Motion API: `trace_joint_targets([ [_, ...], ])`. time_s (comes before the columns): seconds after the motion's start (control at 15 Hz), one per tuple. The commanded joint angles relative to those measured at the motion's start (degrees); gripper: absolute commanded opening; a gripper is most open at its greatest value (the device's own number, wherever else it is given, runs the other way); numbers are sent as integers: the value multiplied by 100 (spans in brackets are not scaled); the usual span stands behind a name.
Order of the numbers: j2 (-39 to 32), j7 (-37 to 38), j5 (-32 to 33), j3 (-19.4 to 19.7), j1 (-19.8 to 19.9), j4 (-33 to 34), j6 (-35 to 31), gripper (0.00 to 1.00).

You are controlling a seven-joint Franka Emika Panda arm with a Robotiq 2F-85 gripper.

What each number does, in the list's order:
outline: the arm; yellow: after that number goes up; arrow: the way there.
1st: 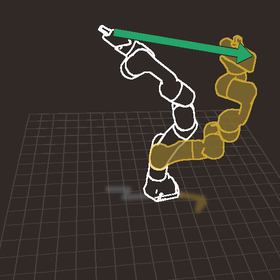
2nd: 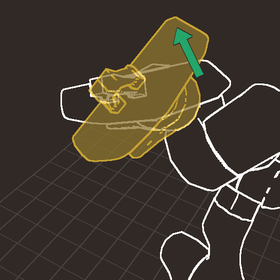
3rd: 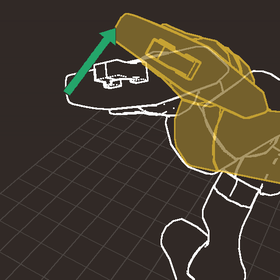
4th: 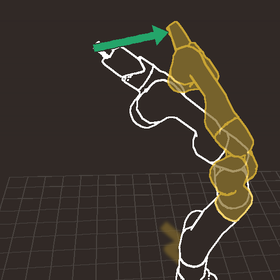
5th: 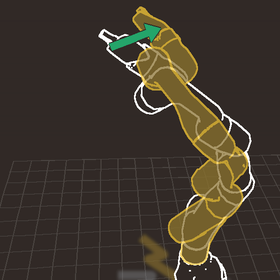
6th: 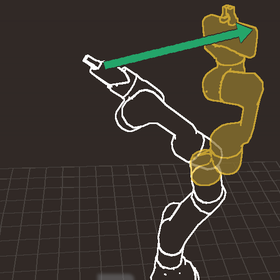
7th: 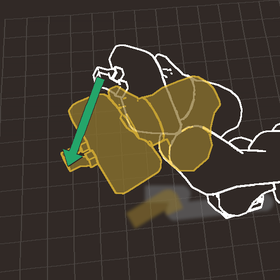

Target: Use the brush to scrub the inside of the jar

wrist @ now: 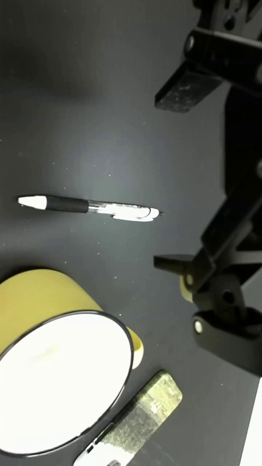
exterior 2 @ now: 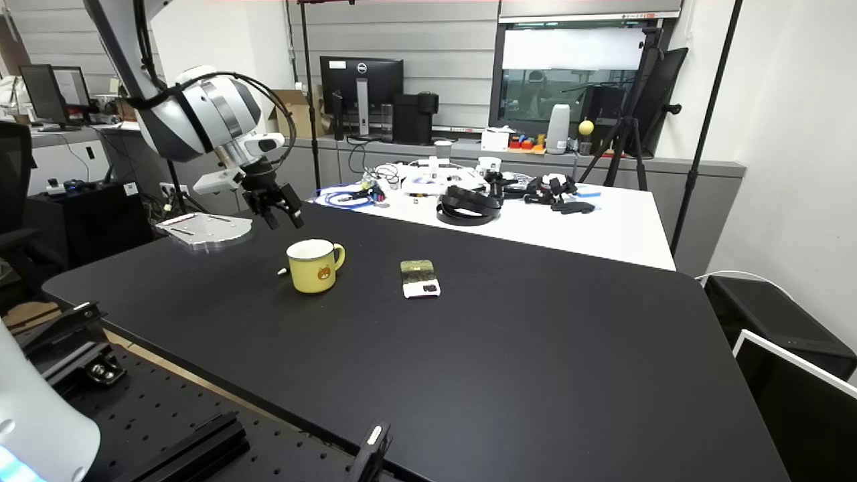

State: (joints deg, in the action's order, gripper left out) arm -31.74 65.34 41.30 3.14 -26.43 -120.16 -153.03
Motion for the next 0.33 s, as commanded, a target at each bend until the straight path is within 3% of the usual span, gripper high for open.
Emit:
trace_joint_targets([
  [0.0, -4, -14, -9, -5, 2, 3, 7, 100],
  [0.27, -48, -16, -12, -1, -13, 2, 1, 100],
])
